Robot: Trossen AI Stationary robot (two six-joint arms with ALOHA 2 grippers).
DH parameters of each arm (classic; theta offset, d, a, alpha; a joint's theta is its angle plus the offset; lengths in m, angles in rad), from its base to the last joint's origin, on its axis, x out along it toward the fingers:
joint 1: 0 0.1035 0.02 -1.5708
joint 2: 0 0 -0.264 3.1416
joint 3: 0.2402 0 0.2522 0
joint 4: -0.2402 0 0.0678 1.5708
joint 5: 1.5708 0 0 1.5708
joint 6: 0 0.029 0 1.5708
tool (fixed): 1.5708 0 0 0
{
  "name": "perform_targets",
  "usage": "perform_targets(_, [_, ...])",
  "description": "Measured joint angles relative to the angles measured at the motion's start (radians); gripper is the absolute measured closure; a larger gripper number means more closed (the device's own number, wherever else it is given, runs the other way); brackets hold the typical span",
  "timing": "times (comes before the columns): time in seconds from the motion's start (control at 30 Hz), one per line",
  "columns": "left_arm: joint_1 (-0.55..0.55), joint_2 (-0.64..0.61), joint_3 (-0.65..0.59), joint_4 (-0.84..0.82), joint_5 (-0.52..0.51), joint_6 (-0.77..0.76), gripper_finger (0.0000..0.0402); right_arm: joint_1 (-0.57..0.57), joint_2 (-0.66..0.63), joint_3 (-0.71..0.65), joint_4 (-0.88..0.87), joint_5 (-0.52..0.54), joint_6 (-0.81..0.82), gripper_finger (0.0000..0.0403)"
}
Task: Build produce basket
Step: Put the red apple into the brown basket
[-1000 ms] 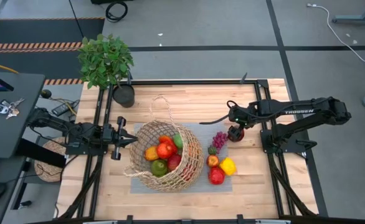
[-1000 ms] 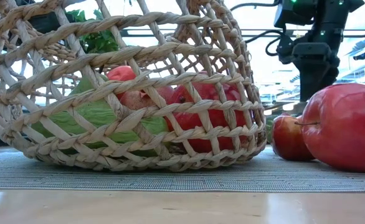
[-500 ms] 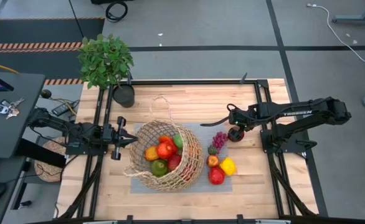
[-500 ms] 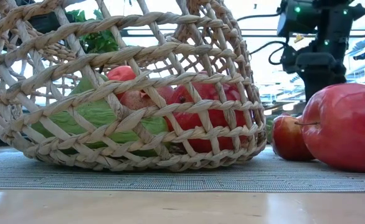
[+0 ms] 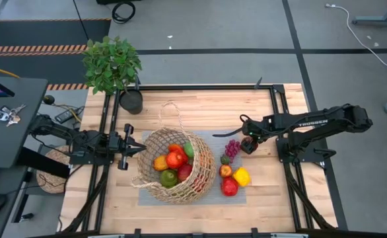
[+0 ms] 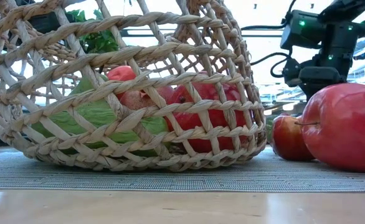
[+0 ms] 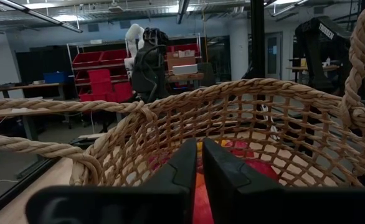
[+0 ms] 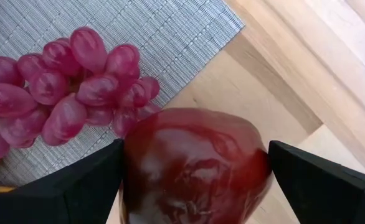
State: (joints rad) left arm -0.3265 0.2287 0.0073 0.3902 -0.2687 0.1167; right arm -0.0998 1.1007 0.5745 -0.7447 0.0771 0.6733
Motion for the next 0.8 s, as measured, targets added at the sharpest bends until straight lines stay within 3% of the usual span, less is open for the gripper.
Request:
perform_targets(0.6, [0.0,0.0,0.0,0.0,0.0,0.0,0.0366,0.0,0.002,-0.003,0.038,-0.041,-0.015,0.0048])
perform_targets(0.8, [0.0,0.0,0.0,0.0,0.0,0.0,0.0372,0.0,0.003,0.061,0.035,-0.045,-0.05,0.0049])
